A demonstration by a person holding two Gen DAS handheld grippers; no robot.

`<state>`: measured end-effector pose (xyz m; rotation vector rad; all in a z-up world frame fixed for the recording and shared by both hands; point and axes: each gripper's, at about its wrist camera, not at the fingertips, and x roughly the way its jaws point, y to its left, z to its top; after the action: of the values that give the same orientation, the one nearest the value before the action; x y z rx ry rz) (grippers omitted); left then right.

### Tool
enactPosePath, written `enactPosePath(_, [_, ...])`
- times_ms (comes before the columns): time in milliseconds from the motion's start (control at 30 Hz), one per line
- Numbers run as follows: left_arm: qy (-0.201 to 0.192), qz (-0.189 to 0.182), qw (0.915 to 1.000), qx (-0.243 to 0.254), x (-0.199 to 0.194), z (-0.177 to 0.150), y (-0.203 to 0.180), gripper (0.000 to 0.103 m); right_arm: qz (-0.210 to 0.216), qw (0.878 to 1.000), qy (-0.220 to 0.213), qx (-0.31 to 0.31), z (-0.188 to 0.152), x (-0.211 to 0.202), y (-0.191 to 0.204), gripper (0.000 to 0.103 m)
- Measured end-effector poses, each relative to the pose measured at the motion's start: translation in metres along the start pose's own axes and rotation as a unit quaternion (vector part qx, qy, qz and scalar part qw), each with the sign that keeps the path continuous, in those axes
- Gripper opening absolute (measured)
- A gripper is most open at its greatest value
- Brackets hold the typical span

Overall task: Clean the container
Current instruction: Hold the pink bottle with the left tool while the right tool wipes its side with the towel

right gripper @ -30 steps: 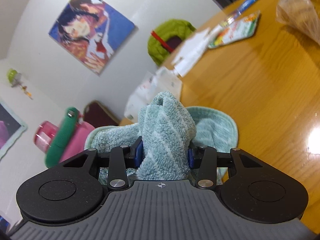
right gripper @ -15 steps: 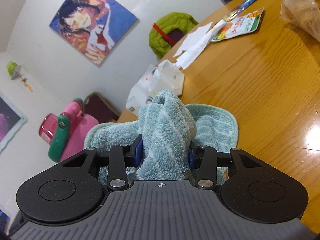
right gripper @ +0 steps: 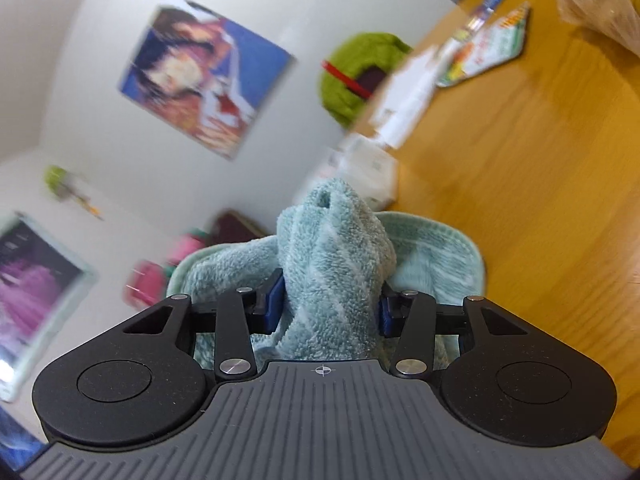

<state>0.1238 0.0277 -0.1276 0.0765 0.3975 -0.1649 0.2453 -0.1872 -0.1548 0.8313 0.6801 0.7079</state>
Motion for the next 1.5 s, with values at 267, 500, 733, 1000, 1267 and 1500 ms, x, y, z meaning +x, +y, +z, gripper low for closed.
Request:
enactPosePath(267, [-0.001, -0.001, 1.0000, -0.002, -0.002, -0.001, -0.002, 0.070, -0.023, 1.000, 0.011, 0.000, -0.001, 0.004, -0.002, 0.046])
enactPosePath(500, [-0.003, -0.016, 0.9999, 0.007, -0.006, -0.001, -0.009, 0.070, -0.044, 0.999, 0.022, 0.000, -0.001, 0.008, -0.004, 0.048])
enactPosePath(733, [-0.003, -0.017, 0.9998, 0.006, -0.006, -0.001, -0.009, 0.070, -0.051, 0.998, 0.021, -0.013, -0.003, 0.010, -0.002, 0.046])
enactPosePath(1000, [-0.003, -0.019, 0.9998, 0.008, -0.006, -0.001, -0.008, 0.071, 0.034, 0.998, -0.046, -0.028, 0.001, -0.013, 0.011, 0.048])
enactPosePath(1267, [0.003, -0.023, 0.9997, 0.001, -0.002, 0.000, -0.008, 0.073, 0.003, 0.999, -0.026, -0.030, -0.001, 0.002, 0.008, 0.046])
enactPosePath(1500, [0.003, 0.036, 0.9993, 0.005, -0.030, -0.009, -0.029, 0.082, -0.025, 0.999, -0.008, -0.033, -0.002, 0.015, 0.006, 0.047])
